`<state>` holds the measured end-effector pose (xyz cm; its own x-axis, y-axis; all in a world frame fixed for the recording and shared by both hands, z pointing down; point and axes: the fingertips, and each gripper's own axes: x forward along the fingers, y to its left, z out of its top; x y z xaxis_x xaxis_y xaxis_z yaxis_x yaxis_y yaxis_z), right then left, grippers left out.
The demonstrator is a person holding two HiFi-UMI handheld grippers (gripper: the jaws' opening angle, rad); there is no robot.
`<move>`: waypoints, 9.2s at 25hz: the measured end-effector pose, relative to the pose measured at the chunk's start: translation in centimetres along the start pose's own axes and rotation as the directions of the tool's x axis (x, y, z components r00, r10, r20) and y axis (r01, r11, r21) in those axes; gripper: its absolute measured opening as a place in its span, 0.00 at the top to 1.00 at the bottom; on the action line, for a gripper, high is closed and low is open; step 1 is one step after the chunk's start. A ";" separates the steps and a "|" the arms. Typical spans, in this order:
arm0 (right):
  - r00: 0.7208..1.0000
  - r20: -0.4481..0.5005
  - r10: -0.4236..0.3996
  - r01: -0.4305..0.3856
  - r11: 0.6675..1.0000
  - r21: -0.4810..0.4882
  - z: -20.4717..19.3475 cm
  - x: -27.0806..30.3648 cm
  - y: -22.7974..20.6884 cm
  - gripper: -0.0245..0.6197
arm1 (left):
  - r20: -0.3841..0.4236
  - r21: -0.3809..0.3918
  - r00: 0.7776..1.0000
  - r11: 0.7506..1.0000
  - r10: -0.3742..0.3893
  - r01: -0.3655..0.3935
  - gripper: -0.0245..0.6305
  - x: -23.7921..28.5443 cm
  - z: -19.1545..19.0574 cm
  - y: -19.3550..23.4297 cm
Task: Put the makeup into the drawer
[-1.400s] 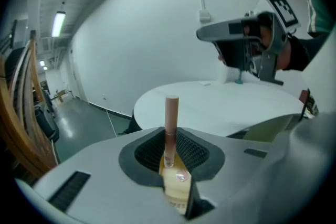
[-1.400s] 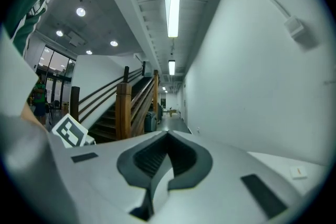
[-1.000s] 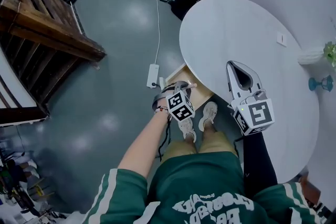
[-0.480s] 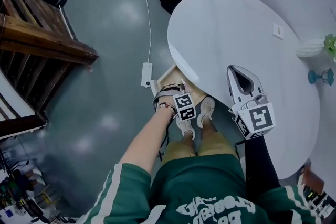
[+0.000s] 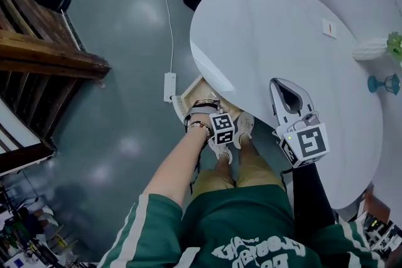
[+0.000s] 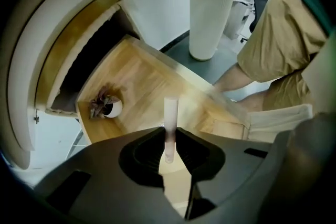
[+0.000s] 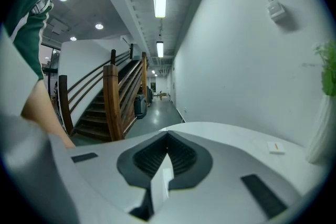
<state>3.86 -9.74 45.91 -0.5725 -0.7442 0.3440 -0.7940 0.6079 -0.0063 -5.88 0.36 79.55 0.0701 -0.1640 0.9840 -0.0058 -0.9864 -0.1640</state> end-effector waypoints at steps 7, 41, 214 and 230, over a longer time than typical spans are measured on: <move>1.000 -0.016 0.003 -0.003 1.000 -0.018 -0.5 0.1 0.2 0.95 | 0.010 0.121 0.999 0.991 0.052 -0.053 0.86 1.7 0.2 0.3; 0.980 0.200 0.018 -0.011 0.999 -0.037 7.6 -2.0 4.8 0.96 | 0.226 -0.783 0.834 0.603 0.504 -0.152 0.51 -18.9 -5.2 9.1; 0.967 0.247 0.067 -0.043 0.994 -0.101 11.1 -2.6 4.6 0.95 | 0.241 -0.873 0.695 0.464 0.677 -0.150 0.53 -32.5 -6.0 9.9; 0.995 0.104 -0.009 0.017 0.997 -0.071 5.2 0.1 -1.3 0.95 | 0.256 -0.512 0.963 0.857 0.087 0.058 0.53 -11.3 -3.4 4.2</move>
<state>3.78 -12.05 41.11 -0.5831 -0.7746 0.2449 -0.7870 0.6134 0.0662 -10.05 -1.96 68.00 0.3224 -0.2427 0.9150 -0.5113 -0.8581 -0.0474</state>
